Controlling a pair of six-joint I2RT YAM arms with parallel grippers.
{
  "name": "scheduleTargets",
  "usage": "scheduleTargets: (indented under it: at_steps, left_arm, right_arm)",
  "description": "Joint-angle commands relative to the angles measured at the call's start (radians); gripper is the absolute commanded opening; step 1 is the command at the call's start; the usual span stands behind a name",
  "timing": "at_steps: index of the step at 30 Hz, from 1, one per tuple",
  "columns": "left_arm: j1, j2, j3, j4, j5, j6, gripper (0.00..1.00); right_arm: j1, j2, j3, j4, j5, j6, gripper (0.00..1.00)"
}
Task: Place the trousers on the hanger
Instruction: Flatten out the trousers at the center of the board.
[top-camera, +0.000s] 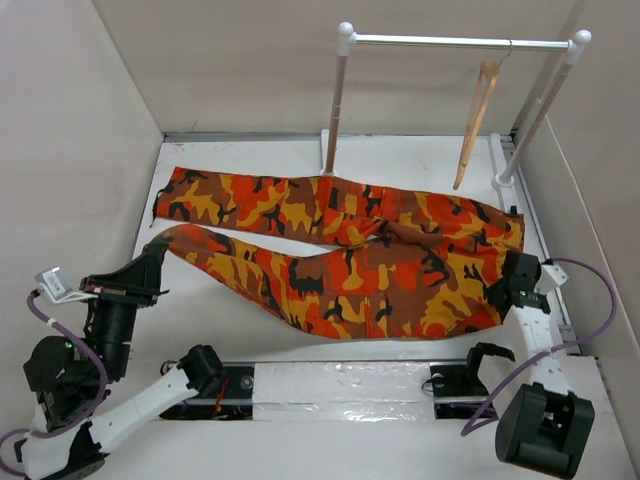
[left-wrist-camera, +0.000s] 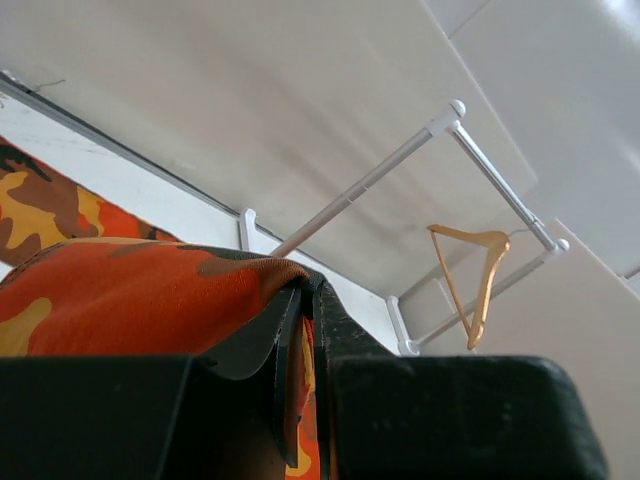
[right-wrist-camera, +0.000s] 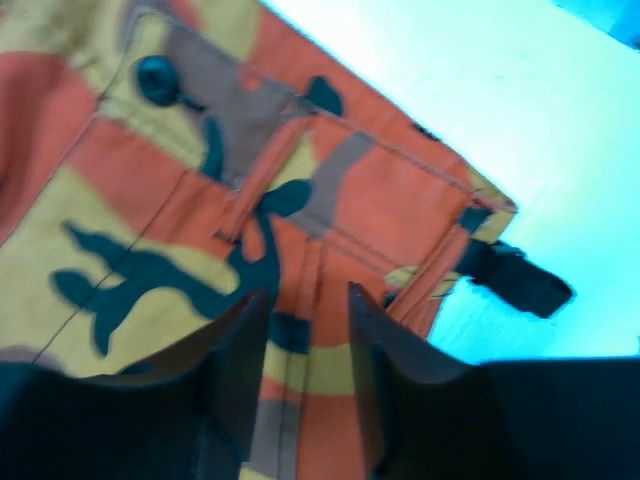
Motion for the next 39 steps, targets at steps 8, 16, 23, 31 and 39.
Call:
scheduleTargets:
  at_steps: [8,16,23,31,39]
  left_arm:
    - [0.000,-0.089,-0.033,0.058,0.067,0.069,0.00]
    - [0.000,-0.066,-0.044,0.082,0.084,0.086,0.00]
    - [0.000,-0.071,-0.075,0.081,0.111,0.080,0.00]
    - [0.069,-0.095,-0.082,0.136,0.257,0.101,0.00]
    - [0.084,-0.106,-0.063,0.145,0.301,0.106,0.00]
  right_arm:
    - [-0.258,0.352,0.176,0.172,-0.190,-0.167,0.40]
    - [-0.322,0.511,0.250,0.357,-0.423,-0.314,0.30]
    - [-0.409,0.450,0.301,0.338,-0.534,-0.394,0.28]
    - [-0.525,-0.011,0.051,0.097,-0.399,-0.289,0.53]
    - [-0.525,-0.099,-0.010,-0.034,-0.425,-0.143,0.51]
